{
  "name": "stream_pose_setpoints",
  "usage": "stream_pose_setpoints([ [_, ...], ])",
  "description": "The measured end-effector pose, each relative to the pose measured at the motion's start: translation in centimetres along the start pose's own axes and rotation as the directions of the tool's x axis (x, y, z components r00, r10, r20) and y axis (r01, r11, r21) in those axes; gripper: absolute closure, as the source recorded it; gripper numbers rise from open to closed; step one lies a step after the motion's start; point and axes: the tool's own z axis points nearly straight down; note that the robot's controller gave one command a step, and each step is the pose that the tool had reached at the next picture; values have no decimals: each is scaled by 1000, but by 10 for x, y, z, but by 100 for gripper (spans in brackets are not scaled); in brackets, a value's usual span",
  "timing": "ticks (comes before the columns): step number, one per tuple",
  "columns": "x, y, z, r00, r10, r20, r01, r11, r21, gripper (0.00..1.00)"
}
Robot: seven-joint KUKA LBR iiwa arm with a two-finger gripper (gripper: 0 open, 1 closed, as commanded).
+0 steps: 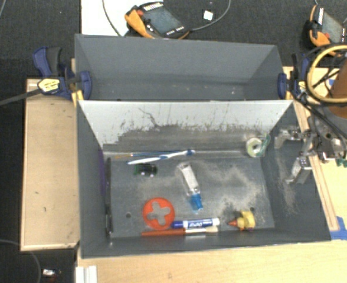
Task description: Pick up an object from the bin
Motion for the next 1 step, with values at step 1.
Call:
stream_pose_setpoints([
  [1,-2,1,-5,1000,-7,8,7,1000,2,0],
])
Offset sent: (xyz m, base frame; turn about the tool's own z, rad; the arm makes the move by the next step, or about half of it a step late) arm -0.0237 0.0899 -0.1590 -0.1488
